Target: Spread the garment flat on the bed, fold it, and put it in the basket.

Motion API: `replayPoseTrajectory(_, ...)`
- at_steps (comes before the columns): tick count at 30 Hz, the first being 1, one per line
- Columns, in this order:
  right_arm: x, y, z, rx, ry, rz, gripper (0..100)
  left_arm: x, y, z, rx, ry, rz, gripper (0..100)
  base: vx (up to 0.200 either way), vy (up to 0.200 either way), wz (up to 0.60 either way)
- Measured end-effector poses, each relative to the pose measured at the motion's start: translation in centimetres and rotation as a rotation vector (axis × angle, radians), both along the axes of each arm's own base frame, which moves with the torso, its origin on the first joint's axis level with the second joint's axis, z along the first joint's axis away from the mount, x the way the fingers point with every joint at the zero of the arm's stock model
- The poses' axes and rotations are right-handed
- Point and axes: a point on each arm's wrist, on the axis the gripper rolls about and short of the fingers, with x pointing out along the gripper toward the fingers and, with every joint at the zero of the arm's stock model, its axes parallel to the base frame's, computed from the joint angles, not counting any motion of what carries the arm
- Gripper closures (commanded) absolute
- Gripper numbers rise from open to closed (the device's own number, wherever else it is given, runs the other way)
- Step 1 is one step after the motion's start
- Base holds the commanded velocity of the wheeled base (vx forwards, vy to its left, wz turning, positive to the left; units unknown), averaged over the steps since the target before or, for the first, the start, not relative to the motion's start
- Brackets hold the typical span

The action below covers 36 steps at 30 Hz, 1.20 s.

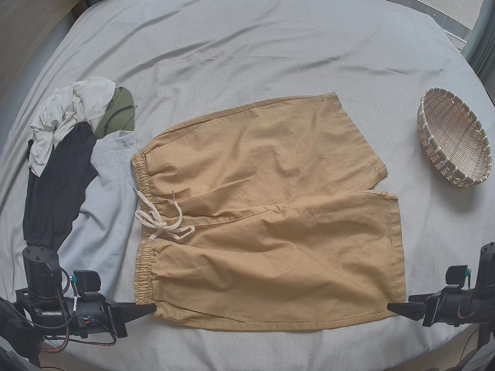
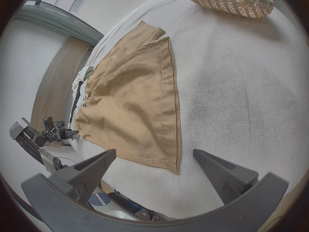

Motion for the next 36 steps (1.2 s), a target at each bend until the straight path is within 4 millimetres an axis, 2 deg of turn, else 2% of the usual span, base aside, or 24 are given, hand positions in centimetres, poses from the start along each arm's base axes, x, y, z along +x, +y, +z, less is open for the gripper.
replayPoseTrajectory(9, 0.4, 0.5, -0.9, -0.013, 0.062, 0.031, 0, -0.3, 0.0, -0.2, 0.002, 0.008, -0.001, 100, 0.000, 0.000, 0.00)
replayPoseTrajectory(10, 0.5, 0.5, -0.9, -0.013, 0.061, 0.033, 100, -0.3, 0.0, -0.2, 0.002, 0.009, -0.001, 100, 0.000, 0.000, 0.00)
replayPoseTrajectory(18, 1.4, 0.8, -1.2, -0.011, 0.046, 0.034, 100, -0.4, 0.1, -0.3, 0.003, 0.013, 0.000, 100, 0.000, 0.000, 0.00)
replayPoseTrajectory(25, 1.3, 0.7, -1.6, -0.017, 0.071, 0.030, 100, -0.6, 0.1, -0.4, 0.004, 0.017, 0.002, 100, 0.000, 0.000, 0.00)
replayPoseTrajectory(31, 0.9, 0.6, -1.6, -0.024, 0.095, 0.029, 100, -1.2, 0.3, -0.4, -0.021, 0.048, 0.023, 100, 0.000, 0.000, 0.00)
replayPoseTrajectory(36, -0.3, 0.4, -1.6, -0.034, 0.136, 0.037, 100, -1.7, 0.4, -0.7, -0.021, 0.114, 0.041, 100, 0.000, 0.000, 0.00)
